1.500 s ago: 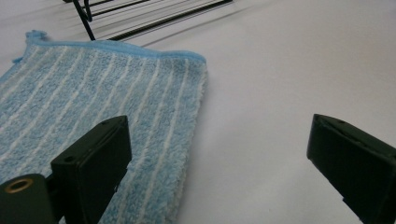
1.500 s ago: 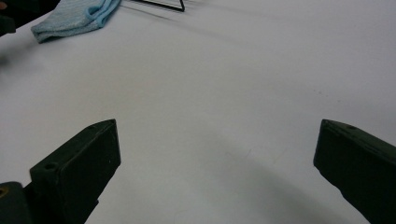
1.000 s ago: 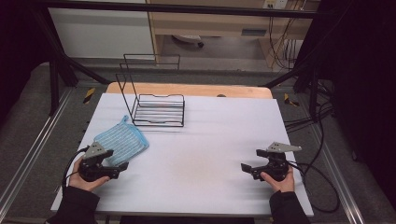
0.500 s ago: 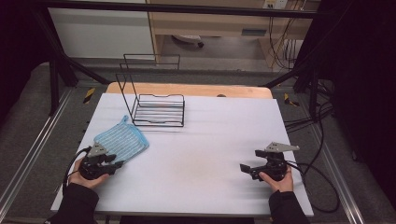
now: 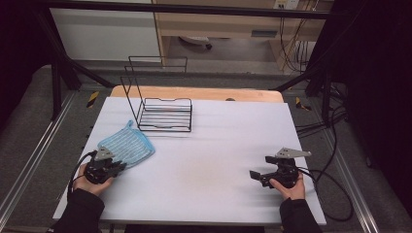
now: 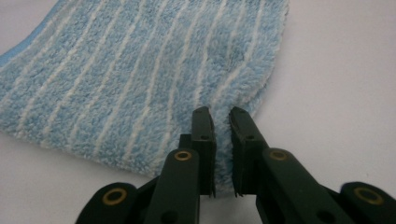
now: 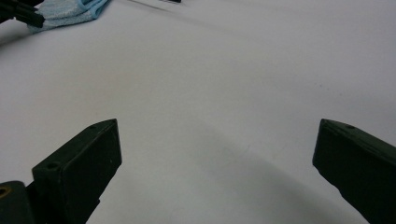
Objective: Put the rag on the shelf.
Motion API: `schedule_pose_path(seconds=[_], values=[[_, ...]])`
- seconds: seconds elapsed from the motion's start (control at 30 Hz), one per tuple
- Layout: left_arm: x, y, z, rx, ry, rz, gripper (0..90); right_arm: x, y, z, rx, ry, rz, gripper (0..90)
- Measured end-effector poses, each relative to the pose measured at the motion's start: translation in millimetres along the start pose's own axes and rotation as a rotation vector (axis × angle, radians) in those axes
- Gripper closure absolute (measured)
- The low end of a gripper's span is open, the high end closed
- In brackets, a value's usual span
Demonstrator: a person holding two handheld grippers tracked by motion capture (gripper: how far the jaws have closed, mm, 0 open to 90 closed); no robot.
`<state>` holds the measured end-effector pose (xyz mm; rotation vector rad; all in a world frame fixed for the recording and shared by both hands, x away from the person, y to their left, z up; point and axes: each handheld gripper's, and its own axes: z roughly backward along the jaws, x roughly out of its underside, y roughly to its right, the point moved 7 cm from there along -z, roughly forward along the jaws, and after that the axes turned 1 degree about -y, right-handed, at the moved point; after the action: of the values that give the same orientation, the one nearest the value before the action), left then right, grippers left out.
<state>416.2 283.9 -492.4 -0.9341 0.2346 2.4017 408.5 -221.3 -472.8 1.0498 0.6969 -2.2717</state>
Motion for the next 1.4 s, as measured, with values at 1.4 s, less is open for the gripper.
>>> schedule_pose_path(seconds=[1.4], values=[[-59.4, 52.1, -49.2, 0.031, -0.015, 0.009, 58.8, -1.7, 0.4, 1.7, -0.007, 0.009, -0.008, 2.2]])
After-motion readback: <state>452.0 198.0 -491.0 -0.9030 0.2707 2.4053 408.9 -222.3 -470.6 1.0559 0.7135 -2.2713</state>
